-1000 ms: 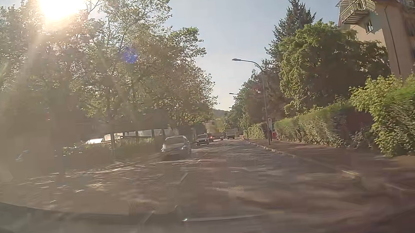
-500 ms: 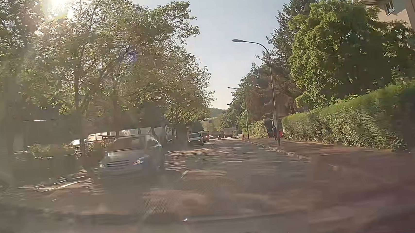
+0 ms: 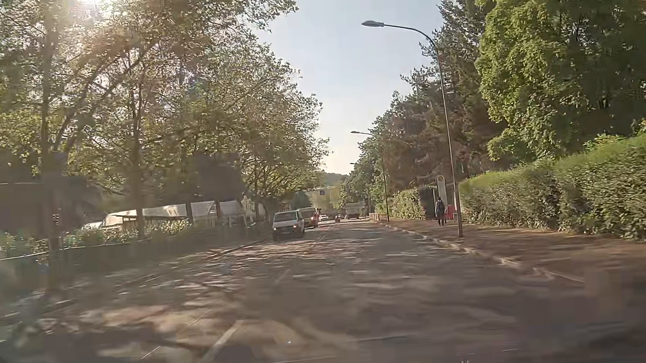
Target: Follow the waypoints while adhering to traffic rules and regulations
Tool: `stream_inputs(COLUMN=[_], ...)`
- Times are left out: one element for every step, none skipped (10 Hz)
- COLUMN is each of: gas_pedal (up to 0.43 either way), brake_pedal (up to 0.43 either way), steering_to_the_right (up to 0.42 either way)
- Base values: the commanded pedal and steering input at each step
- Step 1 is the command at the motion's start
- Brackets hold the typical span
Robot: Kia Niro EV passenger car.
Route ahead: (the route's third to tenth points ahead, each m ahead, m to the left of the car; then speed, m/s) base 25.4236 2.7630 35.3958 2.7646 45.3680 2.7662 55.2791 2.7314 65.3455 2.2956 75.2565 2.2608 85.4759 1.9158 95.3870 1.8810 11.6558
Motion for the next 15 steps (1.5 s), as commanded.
stream_inputs(gas_pedal=[0.087,0.087,0.087,0.087,0.087,0.087,0.087,0.079,0.079,0.079,0.079,0.079,0.067,0.067,0.067], brake_pedal=[0.000,0.000,0.000,0.000,0.000,0.000,0.000,0.000,0.000,0.000,0.000,0.000,0.000,0.000,0.000], steering_to_the_right=[0.014,0.015,0.015,0.015,0.016,0.015,0.015,0.015,0.015,0.016,0.014,0.012,0.011,0.008,0.005])
